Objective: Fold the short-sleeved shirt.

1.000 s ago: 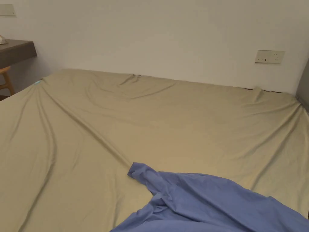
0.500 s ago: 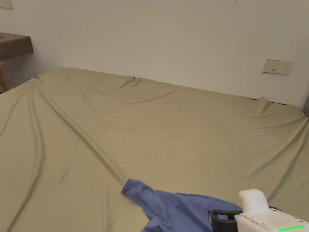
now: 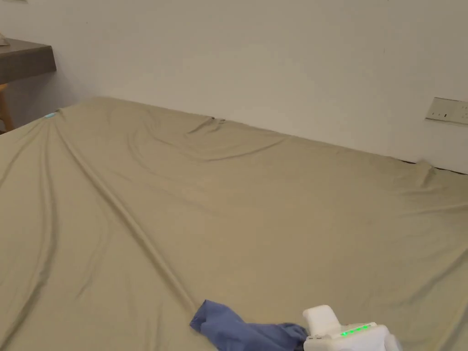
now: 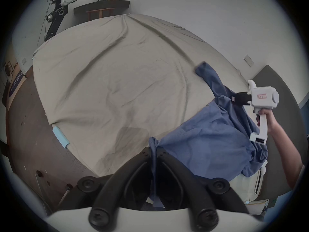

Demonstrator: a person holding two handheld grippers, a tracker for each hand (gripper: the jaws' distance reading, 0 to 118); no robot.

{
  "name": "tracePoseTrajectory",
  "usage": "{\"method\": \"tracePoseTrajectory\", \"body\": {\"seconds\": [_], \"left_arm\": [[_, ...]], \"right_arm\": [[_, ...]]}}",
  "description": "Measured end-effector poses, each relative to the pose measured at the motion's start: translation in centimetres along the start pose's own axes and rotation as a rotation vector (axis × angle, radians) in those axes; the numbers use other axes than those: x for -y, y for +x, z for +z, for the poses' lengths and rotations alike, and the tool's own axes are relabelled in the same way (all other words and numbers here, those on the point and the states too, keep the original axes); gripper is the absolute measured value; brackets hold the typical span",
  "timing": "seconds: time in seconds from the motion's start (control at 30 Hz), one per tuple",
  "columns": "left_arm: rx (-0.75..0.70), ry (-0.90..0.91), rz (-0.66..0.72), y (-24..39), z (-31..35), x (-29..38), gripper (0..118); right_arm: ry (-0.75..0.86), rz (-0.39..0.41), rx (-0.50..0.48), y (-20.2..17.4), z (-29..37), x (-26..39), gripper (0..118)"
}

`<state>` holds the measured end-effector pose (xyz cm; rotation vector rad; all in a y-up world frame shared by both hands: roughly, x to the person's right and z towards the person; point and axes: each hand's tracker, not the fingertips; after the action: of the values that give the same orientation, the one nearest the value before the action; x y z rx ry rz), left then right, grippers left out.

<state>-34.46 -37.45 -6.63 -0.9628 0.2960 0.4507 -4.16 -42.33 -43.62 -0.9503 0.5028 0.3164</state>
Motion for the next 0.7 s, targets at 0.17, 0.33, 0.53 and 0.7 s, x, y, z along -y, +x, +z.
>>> {"method": "tracePoseTrajectory", "body": {"seconds": [0.17, 0.33, 0.53, 0.7], "left_arm": [[0.035, 0.078, -0.014, 1.0, 1.9, -0.4, 4], [0.103, 0.254, -0.103, 3.2, 6.1, -1.2, 4], [0.258, 0.568, -0.164, 7.1, 13.6, -1.8, 4], [0.398, 0.829, -0.179, 9.3, 20.6, -3.3, 4]], "right_arm": [[0.243, -0.245, -0.073, 1.3, 7.5, 3.9, 4], [0.624, -0.433, -0.105, 1.6, 22.5, 8.9, 4], [0.983, -0.507, -0.001, -0.8, 39.6, 16.8, 4], [1.222, -0.476, 0.086, -2.8, 50.5, 20.1, 4]]}}
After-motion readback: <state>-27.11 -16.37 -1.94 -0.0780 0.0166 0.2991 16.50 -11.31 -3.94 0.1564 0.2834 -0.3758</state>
